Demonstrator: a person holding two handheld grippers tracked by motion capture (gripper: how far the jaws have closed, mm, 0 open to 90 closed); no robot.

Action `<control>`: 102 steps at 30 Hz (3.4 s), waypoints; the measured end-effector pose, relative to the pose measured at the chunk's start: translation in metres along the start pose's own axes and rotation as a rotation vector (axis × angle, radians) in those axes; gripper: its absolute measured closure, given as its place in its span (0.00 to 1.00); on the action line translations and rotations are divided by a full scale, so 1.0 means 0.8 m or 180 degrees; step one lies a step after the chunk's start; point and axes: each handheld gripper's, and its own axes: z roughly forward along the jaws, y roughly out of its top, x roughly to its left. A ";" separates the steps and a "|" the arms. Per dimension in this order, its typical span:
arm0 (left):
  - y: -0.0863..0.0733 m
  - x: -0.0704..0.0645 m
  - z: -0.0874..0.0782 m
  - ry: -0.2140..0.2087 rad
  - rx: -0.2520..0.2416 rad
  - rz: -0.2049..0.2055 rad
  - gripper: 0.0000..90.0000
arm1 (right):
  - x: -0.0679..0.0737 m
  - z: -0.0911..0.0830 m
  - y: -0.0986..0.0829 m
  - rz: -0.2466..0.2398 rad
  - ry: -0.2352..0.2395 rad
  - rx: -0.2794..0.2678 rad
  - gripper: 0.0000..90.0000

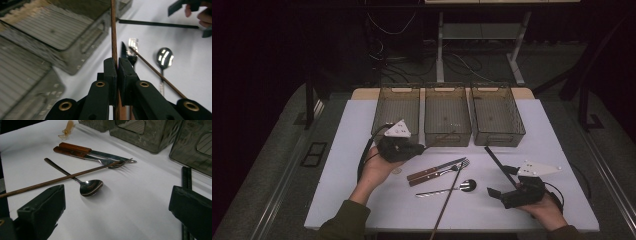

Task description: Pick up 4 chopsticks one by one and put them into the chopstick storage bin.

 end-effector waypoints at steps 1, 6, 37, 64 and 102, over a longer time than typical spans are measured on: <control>0.001 0.004 -0.001 0.0025 -0.0024 -0.0012 0.94 | 0.000 0.000 0.000 0.0002 -0.0002 -0.0001 0.01; 0.009 0.027 -0.009 0.0168 -0.0096 -0.0116 0.94 | 0.000 0.001 0.000 0.0031 0.0020 0.0010 0.01; 0.038 0.179 0.014 0.1292 -0.0151 -0.0863 0.94 | 0.002 -0.003 0.000 0.0006 0.0045 -0.0057 0.01; 0.022 0.138 0.008 0.0885 -0.0114 -0.0890 0.26 | 0.000 -0.001 0.001 0.0035 0.0047 -0.0047 0.01; -0.045 -0.112 0.051 -0.0078 0.0285 -0.0292 0.73 | 0.004 0.000 0.000 0.0016 0.0019 -0.0010 0.01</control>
